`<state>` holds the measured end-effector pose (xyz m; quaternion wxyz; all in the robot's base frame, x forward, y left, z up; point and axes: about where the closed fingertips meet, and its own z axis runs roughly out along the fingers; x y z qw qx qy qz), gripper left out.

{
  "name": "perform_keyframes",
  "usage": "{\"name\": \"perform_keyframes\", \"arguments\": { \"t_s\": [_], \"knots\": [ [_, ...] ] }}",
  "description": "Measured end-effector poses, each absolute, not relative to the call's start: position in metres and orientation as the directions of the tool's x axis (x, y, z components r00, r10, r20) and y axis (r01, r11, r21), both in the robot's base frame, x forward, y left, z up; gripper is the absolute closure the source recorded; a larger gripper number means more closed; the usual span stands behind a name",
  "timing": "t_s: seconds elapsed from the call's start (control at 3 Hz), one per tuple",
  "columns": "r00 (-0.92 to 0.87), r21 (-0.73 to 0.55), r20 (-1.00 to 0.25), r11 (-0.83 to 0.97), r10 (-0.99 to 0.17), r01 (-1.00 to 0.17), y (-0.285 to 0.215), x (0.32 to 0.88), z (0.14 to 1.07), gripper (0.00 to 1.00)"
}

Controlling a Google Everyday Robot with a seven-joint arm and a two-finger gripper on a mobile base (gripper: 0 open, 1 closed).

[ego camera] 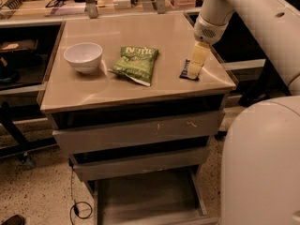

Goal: Place rxbar blueberry into bottom drawer

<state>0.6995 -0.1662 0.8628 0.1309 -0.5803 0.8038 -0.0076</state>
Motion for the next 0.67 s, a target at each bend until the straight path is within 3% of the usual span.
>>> {"name": "perform_keyframes", "arguments": {
  "t_s": [0.67],
  "knots": [
    [-0.294, -0.154, -0.227, 0.332, -0.929, -0.931, -0.166, 0.705, 0.852, 0.00]
  ]
}}
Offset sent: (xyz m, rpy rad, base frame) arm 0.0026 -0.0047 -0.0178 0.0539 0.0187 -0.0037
